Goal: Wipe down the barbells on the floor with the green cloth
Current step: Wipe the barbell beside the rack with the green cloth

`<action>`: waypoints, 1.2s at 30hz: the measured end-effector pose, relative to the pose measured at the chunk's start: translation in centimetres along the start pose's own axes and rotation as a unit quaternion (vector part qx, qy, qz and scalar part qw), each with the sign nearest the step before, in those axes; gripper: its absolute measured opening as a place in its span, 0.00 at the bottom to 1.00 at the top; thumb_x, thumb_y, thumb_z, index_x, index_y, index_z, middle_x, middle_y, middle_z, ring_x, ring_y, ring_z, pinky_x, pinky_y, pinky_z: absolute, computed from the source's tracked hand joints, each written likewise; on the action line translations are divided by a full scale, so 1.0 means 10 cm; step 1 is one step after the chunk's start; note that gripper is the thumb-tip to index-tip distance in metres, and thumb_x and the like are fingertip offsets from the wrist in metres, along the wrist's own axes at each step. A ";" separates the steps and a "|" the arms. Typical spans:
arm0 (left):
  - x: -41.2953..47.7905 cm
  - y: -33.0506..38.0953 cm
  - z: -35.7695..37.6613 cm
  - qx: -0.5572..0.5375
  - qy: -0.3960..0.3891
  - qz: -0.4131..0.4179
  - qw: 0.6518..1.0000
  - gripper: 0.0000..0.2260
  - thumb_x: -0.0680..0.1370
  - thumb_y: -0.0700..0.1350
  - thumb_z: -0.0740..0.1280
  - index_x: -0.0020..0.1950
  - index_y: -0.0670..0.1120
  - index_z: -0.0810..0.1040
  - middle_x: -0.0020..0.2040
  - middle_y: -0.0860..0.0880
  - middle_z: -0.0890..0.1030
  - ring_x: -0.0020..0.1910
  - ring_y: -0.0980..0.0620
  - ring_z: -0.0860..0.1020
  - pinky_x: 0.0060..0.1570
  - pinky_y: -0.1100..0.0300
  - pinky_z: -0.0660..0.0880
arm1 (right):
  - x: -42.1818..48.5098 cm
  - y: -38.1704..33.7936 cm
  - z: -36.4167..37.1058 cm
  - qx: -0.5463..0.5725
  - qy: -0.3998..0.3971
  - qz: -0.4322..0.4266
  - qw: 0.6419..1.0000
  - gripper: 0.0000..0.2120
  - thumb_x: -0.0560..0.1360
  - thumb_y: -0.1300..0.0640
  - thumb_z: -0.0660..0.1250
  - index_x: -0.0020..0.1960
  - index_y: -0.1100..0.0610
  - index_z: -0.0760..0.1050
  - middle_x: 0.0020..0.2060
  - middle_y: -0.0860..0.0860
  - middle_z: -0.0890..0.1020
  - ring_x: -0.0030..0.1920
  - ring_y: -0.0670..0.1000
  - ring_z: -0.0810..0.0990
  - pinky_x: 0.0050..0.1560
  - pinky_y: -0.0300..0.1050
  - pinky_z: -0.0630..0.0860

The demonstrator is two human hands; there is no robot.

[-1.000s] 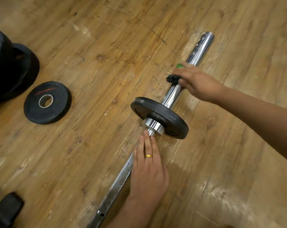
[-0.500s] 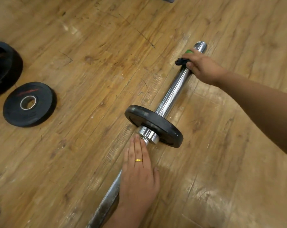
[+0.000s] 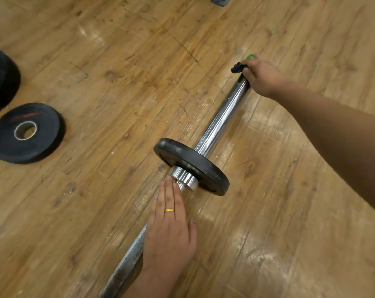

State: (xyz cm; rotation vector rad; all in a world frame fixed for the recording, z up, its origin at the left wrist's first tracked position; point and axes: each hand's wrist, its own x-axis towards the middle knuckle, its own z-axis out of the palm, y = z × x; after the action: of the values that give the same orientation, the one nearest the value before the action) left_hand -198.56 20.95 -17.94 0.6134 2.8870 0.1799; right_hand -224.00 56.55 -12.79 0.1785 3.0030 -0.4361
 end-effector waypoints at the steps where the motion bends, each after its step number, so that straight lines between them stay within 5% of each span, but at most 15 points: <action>1: 0.00 0.01 0.00 -0.003 0.002 -0.001 1.000 0.41 0.77 0.53 0.63 0.81 0.35 0.48 0.82 0.38 0.49 0.82 0.42 0.52 0.77 0.47 0.52 | -0.05 -0.05 0.02 -0.008 0.000 -0.013 1.000 0.17 0.85 0.55 0.54 0.71 0.59 0.71 0.69 0.62 0.71 0.71 0.63 0.68 0.70 0.56 0.66; 6: -0.02 0.04 0.00 -0.009 0.012 0.003 1.000 0.40 0.76 0.52 0.63 0.81 0.34 0.51 0.82 0.37 0.51 0.81 0.41 0.53 0.76 0.45 0.56 | -0.42 -0.16 0.17 -0.006 -0.083 -0.231 0.969 0.13 0.84 0.58 0.57 0.62 0.60 0.77 0.51 0.57 0.79 0.53 0.58 0.74 0.63 0.55 0.67; 11: -0.03 0.06 0.02 -0.013 0.027 0.004 1.000 0.38 0.77 0.52 0.61 0.81 0.34 0.53 0.82 0.37 0.52 0.81 0.41 0.54 0.75 0.45 0.56 | -0.03 0.13 -0.05 0.013 -0.001 -0.051 0.999 0.16 0.85 0.56 0.54 0.68 0.58 0.73 0.61 0.59 0.75 0.65 0.60 0.72 0.67 0.53 0.67; 17: -0.02 0.02 0.04 -0.013 0.027 0.009 1.000 0.37 0.78 0.52 0.59 0.81 0.34 0.51 0.82 0.37 0.52 0.81 0.41 0.53 0.76 0.45 0.55 | -0.32 -0.03 0.17 0.020 -0.015 -0.180 0.983 0.13 0.85 0.56 0.55 0.60 0.59 0.76 0.50 0.53 0.75 0.55 0.54 0.73 0.57 0.48 0.67; 22: -0.01 0.02 0.05 -0.004 0.033 0.014 0.999 0.37 0.78 0.53 0.58 0.81 0.34 0.52 0.82 0.37 0.52 0.81 0.41 0.54 0.77 0.45 0.55 | 0.18 0.09 -0.09 -0.001 -0.002 -0.015 1.000 0.17 0.86 0.54 0.54 0.67 0.61 0.74 0.62 0.61 0.75 0.60 0.60 0.74 0.55 0.43 0.65; 26: -0.01 0.05 0.04 0.001 0.029 0.008 1.000 0.36 0.78 0.52 0.58 0.80 0.33 0.53 0.82 0.36 0.52 0.81 0.39 0.55 0.76 0.44 0.56 | 0.01 0.02 0.06 -0.060 0.032 -0.038 0.997 0.15 0.85 0.55 0.54 0.61 0.63 0.75 0.57 0.61 0.75 0.56 0.60 0.74 0.57 0.50 0.70; 30: -0.01 0.05 0.03 0.004 0.025 0.010 1.000 0.35 0.78 0.52 0.57 0.80 0.33 0.55 0.81 0.36 0.53 0.81 0.39 0.55 0.76 0.43 0.57 | -0.12 0.00 0.14 -0.055 0.020 -0.126 0.990 0.14 0.85 0.55 0.55 0.59 0.62 0.76 0.51 0.56 0.75 0.57 0.59 0.74 0.54 0.46 0.65; 34: 0.00 0.03 0.01 0.000 0.017 0.006 1.000 0.36 0.78 0.53 0.57 0.80 0.33 0.55 0.81 0.36 0.54 0.81 0.40 0.55 0.75 0.43 0.57 | 0.20 0.04 -0.02 -0.016 0.031 0.007 0.999 0.17 0.85 0.54 0.54 0.63 0.62 0.75 0.53 0.60 0.76 0.56 0.61 0.77 0.49 0.45 0.67; 36: -0.01 0.04 0.00 0.004 0.014 0.006 1.000 0.35 0.78 0.53 0.57 0.79 0.33 0.56 0.81 0.35 0.55 0.81 0.39 0.56 0.75 0.44 0.57 | 0.11 -0.03 0.04 -0.033 0.051 0.000 0.998 0.16 0.85 0.55 0.54 0.60 0.64 0.76 0.53 0.60 0.76 0.56 0.61 0.75 0.52 0.49 0.70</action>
State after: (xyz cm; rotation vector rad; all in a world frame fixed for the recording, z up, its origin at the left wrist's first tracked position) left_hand -198.34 21.25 -17.90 0.6336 2.9130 0.1806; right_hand -225.06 56.27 -13.24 0.2013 3.1131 -0.3363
